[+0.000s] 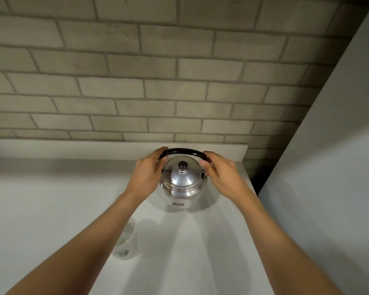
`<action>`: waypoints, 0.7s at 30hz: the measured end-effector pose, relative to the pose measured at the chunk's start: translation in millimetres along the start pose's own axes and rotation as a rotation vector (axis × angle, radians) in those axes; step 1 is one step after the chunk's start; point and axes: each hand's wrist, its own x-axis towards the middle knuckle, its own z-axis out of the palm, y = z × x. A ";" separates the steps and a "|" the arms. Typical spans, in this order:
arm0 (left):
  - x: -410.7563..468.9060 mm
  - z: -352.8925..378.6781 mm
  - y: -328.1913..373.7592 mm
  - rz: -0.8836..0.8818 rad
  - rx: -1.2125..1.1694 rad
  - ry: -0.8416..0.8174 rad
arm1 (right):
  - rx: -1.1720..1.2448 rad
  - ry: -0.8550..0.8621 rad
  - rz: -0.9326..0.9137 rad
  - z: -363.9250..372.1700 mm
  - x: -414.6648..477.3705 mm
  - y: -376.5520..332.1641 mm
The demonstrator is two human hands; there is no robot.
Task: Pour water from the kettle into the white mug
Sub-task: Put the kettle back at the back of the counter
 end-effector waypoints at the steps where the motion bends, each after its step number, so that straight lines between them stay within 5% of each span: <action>1: 3.6 4.7 -5.9 -0.017 -0.009 -0.011 | -0.001 -0.009 -0.002 4.4 4.7 5.2; 10: 26.4 26.2 -39.6 -0.155 -0.112 -0.129 | 0.088 -0.083 0.162 41.1 39.0 39.1; 21: 57.3 48.9 -73.6 -0.163 -0.171 -0.095 | 0.128 -0.072 0.147 69.6 70.7 73.1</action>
